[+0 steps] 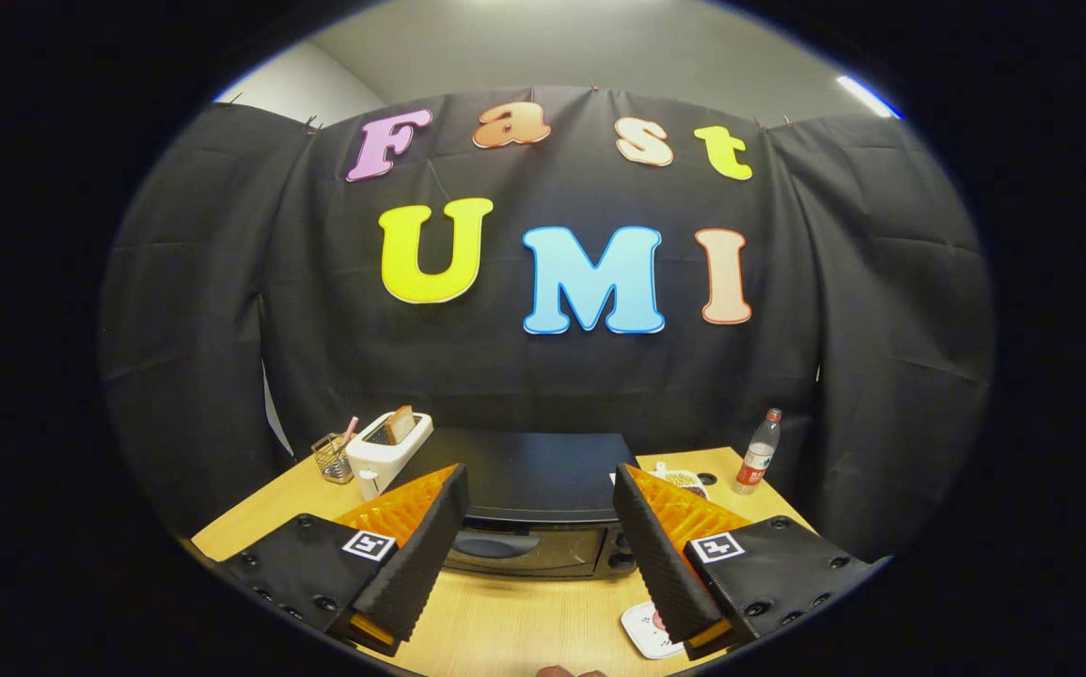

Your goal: Open the toaster oven, put the food inside, and close the toaster oven door.

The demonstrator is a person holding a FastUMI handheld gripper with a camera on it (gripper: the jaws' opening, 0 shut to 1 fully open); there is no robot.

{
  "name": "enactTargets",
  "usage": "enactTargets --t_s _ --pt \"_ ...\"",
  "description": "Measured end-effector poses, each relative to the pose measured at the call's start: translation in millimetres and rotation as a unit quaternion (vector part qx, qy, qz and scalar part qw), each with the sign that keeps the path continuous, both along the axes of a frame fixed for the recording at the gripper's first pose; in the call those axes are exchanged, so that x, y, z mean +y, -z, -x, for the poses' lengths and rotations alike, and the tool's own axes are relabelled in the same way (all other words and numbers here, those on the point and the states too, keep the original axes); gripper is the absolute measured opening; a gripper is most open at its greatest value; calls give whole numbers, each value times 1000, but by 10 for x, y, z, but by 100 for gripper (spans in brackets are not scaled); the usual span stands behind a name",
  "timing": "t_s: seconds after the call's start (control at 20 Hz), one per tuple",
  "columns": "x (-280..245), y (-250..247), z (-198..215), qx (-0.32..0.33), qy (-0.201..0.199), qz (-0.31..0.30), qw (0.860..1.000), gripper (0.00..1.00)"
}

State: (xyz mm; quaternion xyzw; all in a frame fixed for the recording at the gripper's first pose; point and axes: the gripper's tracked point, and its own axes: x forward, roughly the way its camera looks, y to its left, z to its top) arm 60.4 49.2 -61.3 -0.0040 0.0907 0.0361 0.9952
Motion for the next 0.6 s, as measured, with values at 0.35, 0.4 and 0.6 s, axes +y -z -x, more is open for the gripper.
enactTargets --t_s 0.35,0.4,0.6 --pt "229 478 -347 51 -8 -3 999 98" --pt "255 540 -397 57 -8 -2 998 98" --pt "344 821 -560 86 -14 -7 996 98"
